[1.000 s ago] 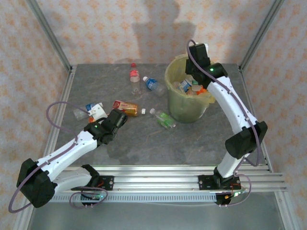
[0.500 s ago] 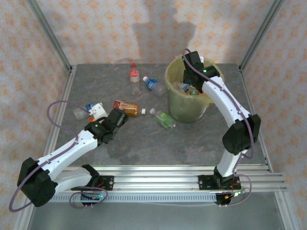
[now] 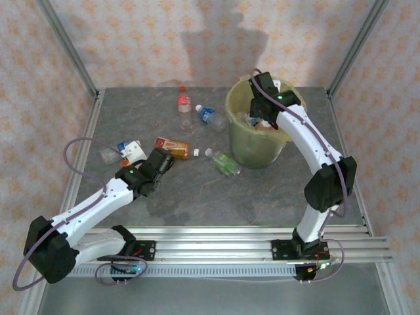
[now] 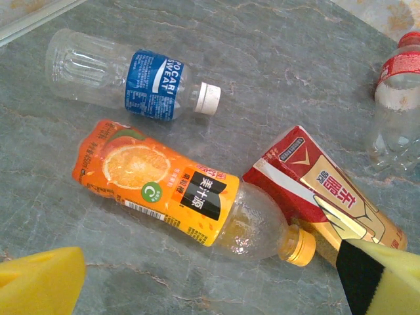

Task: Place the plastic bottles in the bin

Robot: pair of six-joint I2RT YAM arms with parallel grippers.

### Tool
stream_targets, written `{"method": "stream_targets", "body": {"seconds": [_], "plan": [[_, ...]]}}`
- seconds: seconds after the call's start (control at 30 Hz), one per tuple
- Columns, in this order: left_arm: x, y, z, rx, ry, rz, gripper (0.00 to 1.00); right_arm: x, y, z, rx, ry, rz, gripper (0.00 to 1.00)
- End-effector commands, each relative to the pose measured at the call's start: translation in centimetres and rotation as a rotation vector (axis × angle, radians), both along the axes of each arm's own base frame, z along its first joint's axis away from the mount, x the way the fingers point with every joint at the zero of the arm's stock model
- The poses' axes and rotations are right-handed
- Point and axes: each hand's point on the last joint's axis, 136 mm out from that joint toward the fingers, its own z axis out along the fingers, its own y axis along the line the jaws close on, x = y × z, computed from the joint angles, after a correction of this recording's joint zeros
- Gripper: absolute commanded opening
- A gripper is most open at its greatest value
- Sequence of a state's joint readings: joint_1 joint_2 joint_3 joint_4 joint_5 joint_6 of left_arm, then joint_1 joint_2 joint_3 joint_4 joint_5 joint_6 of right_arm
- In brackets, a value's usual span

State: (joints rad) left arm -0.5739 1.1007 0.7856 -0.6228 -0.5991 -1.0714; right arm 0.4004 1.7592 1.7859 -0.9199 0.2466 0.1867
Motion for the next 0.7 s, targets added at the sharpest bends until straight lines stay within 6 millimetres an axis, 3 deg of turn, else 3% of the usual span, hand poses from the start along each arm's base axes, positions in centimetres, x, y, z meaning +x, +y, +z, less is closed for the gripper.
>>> {"method": "stream_targets", "body": {"seconds": [0.0,0.07,0.17,0.4,0.67], "plan": [[0.3,0.2,0.8,0.017,-0.008,0.005,1.0,-0.2,-1.1,1.6,-0.044,-0.023,-0.031,0.83],[0.3,0.2,0.8,0.016,-0.008,0.006,1.0,-0.2,-1.2,2.4,-0.043,-0.043,-0.032,0.93],[0.4,0.2,0.8,0.015,-0.006,0.005,1.0,-0.3,-1.2,3.6,-0.029,-0.07,-0.027,0.99],[0.6,0.0,1.0,0.018,-0.005,0.001,1.0,-1.7,-0.3,6.1,0.071,-0.12,0.019,0.99],[0.9,-0.1,1.3,0.022,-0.006,-0.005,1.0,-5.0,2.2,10.3,0.183,-0.243,0.152,0.99]]}}
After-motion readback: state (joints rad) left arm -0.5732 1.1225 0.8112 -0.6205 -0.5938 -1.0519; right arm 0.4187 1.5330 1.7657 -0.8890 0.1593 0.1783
